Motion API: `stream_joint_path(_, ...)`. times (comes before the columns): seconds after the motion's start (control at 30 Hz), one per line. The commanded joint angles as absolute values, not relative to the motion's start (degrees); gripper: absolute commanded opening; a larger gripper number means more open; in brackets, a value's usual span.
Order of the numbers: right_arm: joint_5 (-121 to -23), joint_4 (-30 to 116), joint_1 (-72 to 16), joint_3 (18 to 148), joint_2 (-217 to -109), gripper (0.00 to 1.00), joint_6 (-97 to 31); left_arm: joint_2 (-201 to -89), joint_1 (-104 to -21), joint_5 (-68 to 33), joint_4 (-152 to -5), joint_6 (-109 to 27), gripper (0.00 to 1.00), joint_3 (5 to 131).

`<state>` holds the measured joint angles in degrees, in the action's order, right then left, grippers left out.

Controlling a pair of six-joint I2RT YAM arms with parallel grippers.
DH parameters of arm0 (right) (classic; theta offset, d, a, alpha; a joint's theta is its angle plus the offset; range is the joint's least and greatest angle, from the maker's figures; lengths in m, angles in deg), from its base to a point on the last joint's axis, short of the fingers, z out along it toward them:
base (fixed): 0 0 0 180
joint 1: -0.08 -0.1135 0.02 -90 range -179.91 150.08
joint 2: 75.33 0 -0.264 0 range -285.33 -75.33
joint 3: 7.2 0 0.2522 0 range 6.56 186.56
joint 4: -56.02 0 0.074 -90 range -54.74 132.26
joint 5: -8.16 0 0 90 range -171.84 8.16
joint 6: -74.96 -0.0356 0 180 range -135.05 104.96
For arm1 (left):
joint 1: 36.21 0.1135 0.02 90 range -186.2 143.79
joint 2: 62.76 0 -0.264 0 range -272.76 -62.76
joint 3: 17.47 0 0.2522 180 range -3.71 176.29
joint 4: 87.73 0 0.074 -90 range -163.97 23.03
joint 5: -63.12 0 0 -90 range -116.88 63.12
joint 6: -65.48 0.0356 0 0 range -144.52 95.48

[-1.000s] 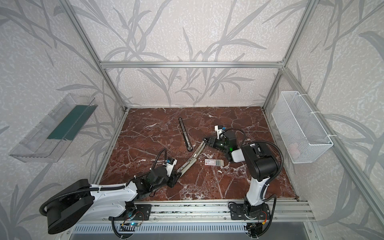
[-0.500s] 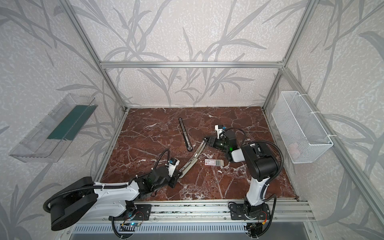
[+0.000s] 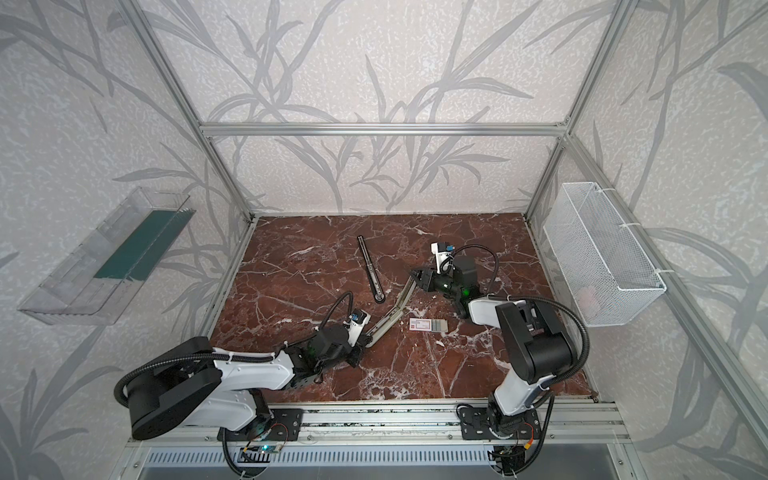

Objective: Load the staples into the stapler

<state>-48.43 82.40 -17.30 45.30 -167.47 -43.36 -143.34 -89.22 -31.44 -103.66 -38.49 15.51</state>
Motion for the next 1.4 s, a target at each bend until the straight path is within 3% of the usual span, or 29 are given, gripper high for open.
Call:
stream_joint_path(0.0,-54.4,71.2,-23.1,46.8,-160.8,0.28,-30.6,-144.9,-88.3,-34.0,-109.0,-36.5,0.00,17.4)
stream_joint_path(0.5,-73.1,67.4,-40.0,44.7,-158.0,0.28,-17.1,-147.6,-87.4,-33.3,-114.2,-33.8,0.00,18.2)
stream_joint_path(1.37,-74.2,74.0,-50.4,38.9,-153.6,0.32,-18.6,-153.8,-85.6,-30.2,-135.5,-32.7,0.00,11.4)
